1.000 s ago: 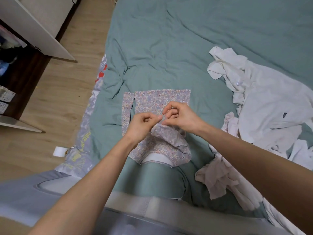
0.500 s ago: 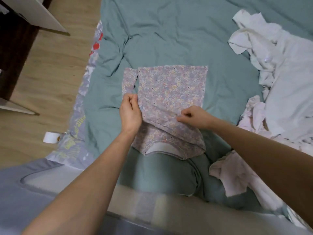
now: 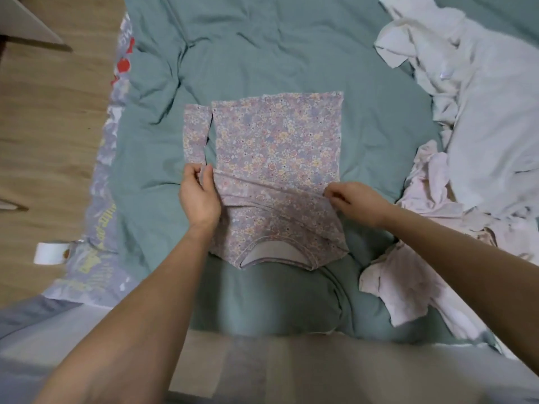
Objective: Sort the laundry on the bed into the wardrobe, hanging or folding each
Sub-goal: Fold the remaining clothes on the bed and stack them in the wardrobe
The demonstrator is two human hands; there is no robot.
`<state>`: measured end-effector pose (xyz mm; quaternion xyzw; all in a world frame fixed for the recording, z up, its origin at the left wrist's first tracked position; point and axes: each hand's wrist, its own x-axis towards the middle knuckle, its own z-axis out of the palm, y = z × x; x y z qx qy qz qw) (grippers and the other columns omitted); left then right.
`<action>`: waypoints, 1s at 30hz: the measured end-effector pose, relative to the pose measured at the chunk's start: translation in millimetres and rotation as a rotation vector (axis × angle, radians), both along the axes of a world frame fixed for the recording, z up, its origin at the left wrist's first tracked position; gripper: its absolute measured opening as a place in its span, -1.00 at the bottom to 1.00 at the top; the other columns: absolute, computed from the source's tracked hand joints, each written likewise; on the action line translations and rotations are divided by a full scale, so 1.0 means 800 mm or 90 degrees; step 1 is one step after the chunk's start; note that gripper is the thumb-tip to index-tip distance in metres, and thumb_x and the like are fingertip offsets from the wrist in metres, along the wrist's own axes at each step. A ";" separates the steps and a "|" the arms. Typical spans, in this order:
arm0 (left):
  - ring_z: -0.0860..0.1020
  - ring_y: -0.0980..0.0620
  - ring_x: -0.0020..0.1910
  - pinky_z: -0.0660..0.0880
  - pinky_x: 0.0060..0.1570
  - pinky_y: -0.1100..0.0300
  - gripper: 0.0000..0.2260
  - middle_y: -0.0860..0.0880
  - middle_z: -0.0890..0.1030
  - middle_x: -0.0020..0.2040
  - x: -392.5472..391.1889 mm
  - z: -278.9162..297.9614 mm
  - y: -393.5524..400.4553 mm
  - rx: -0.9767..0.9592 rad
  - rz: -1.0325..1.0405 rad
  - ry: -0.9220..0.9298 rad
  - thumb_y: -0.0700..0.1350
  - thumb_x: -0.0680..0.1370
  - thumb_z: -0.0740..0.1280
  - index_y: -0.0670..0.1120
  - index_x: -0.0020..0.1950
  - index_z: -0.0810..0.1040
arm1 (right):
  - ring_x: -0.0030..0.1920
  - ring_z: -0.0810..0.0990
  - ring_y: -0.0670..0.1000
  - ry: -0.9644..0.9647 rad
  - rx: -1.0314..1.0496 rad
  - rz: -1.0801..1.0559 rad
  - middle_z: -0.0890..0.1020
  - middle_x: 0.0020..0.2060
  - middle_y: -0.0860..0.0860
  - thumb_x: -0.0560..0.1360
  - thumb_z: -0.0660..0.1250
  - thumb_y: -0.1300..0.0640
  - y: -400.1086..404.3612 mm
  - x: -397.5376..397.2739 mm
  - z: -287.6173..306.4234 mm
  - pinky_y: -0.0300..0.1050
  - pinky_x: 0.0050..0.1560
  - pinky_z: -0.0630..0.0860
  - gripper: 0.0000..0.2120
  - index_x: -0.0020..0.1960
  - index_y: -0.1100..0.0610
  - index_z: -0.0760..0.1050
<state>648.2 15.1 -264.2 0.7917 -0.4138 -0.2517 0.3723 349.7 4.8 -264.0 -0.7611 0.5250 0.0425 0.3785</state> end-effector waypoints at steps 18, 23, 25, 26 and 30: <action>0.37 0.00 -0.24 0.26 -0.20 0.16 -0.81 -0.08 0.45 -0.23 0.014 -0.003 -0.007 -0.021 -0.041 -0.038 -0.07 0.65 0.19 -0.14 -0.11 0.38 | -0.21 0.51 0.04 0.003 -0.035 -0.102 0.58 -0.25 0.02 0.42 0.33 0.29 -0.009 0.006 -0.007 -0.13 -0.21 0.36 -0.93 -0.13 0.15 0.53; 0.45 -0.04 -0.19 0.36 -0.14 0.12 -0.90 -0.08 0.53 -0.16 0.011 -0.015 -0.011 0.037 -0.122 -0.029 -0.17 0.61 0.23 -0.20 0.04 0.44 | -0.34 0.42 -0.01 0.021 -0.032 -0.105 0.46 -0.40 -0.07 0.44 0.36 0.16 -0.011 0.009 -0.003 -0.13 -0.33 0.28 -0.89 -0.23 0.11 0.46; 0.46 -0.08 -0.19 0.35 -0.17 0.12 -0.91 -0.08 0.51 -0.16 0.010 -0.025 -0.012 0.061 -0.160 -0.026 -0.20 0.60 0.21 -0.18 0.08 0.39 | -0.36 0.41 -0.04 0.024 -0.024 -0.086 0.44 -0.43 -0.08 0.48 0.37 0.13 -0.013 0.002 -0.008 -0.12 -0.33 0.29 -0.80 -0.29 0.13 0.46; 0.46 -0.10 -0.19 0.36 -0.17 0.09 -0.90 -0.09 0.50 -0.16 0.010 -0.030 -0.013 0.070 -0.177 -0.031 -0.22 0.60 0.20 -0.18 0.10 0.37 | -0.30 0.44 0.00 0.036 -0.025 -0.080 0.46 -0.40 -0.05 0.50 0.35 0.12 -0.014 -0.003 -0.011 -0.10 -0.26 0.32 -0.78 -0.28 0.16 0.47; 0.43 -0.08 -0.20 0.29 -0.23 0.11 -0.89 -0.07 0.45 -0.18 0.007 -0.042 -0.014 0.112 -0.205 -0.096 -0.31 0.58 0.18 -0.21 0.10 0.34 | 0.01 0.43 0.13 0.134 -0.053 -0.080 0.52 -0.10 0.13 0.59 0.24 0.06 -0.010 -0.008 -0.022 0.00 0.02 0.36 -0.75 -0.11 0.23 0.51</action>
